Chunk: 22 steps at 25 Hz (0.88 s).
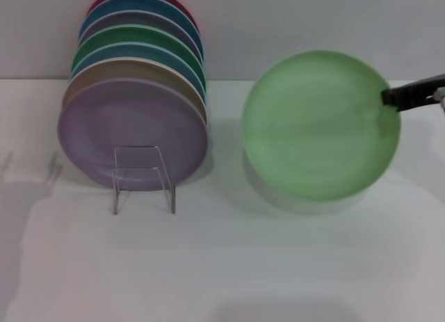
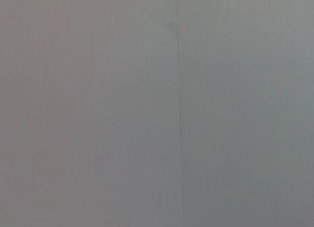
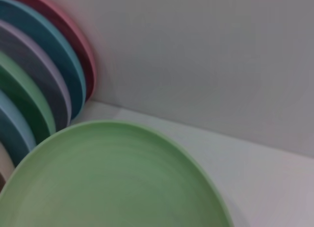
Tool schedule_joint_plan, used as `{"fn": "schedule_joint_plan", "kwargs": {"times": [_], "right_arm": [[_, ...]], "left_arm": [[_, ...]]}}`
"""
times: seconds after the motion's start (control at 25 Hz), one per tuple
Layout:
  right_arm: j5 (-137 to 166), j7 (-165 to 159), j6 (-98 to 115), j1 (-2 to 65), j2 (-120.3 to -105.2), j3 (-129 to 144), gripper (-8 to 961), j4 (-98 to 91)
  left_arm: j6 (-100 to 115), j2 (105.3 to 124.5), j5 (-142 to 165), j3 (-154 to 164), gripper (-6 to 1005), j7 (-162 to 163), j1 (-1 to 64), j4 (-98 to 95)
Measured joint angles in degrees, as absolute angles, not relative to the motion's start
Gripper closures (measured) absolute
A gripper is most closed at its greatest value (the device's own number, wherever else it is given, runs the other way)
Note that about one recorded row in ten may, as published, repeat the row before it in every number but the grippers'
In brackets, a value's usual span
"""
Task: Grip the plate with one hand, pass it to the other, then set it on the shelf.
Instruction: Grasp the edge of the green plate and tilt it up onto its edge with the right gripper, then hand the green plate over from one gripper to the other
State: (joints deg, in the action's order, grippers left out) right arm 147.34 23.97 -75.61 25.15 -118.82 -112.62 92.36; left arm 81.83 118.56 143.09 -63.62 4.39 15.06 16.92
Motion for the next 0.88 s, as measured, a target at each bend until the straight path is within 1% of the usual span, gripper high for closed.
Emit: {"fn": "schedule_joint_plan", "kwargs": {"times": [0.36, 0.88], "right_arm": [[140.4, 27.3, -70.5, 18.9, -119.06, -112.0, 921, 99.5], [140.2, 28.4, -68.5, 18.3, -119.09, -111.5, 916, 99.5]], "left_arm": [[81.9, 118.56, 143.1, -63.6, 172, 4.4, 15.2, 17.1], [81.9, 118.56, 143.1, -63.6, 173, 4.4, 14.7, 17.7]]}}
